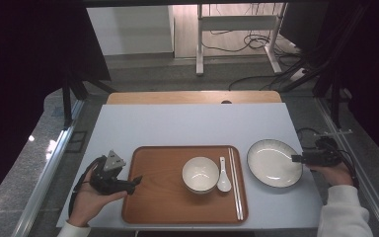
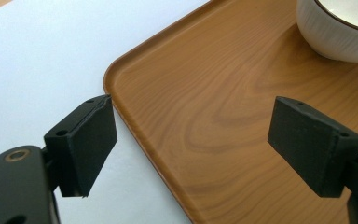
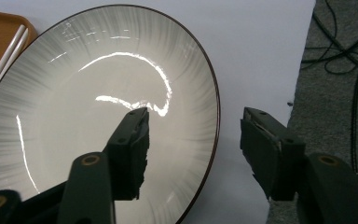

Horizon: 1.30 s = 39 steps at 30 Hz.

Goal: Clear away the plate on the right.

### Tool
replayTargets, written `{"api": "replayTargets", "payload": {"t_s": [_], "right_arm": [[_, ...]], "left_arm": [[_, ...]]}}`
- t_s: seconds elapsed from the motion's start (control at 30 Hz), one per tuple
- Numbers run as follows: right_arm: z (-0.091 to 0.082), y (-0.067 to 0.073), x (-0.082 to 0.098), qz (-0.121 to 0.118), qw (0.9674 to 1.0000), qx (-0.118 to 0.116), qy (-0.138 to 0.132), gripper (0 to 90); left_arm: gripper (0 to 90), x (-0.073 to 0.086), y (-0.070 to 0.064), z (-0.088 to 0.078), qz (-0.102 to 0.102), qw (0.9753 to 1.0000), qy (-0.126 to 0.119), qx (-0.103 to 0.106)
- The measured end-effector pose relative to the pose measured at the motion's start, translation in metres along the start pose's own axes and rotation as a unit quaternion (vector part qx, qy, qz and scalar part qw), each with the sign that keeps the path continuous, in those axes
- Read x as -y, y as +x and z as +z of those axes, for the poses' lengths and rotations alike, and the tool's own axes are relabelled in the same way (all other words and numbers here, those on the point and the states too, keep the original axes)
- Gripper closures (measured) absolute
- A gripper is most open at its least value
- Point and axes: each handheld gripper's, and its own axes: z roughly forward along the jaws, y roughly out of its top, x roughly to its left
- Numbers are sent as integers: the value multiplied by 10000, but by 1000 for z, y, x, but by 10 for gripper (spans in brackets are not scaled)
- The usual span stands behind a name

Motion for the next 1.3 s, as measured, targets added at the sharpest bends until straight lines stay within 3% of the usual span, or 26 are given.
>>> {"api": "replayTargets", "payload": {"t_s": [0.17,0.4,0.73,0.8,1.1,1.3], "right_arm": [[8,-7,3,158,9997,-116,118,493],[15,-13,3,372,9984,-408,122,644],[25,-18,4,593,9959,-615,287,719],[27,-19,5,726,9946,-674,300,738],[21,-24,4,1026,9912,-835,101,823],[12,-19,0,914,9923,-832,-94,845]], "left_arm": [[152,-1,-1,1,15,10000,-4,4],[152,0,-1,0,7,10000,1,-14],[152,0,0,0,3,10000,-2,-23],[152,0,0,-1,7,10000,-11,-39],[152,-1,0,-1,11,10000,-11,-47],[152,0,0,-1,6,10000,-10,-49]]}}
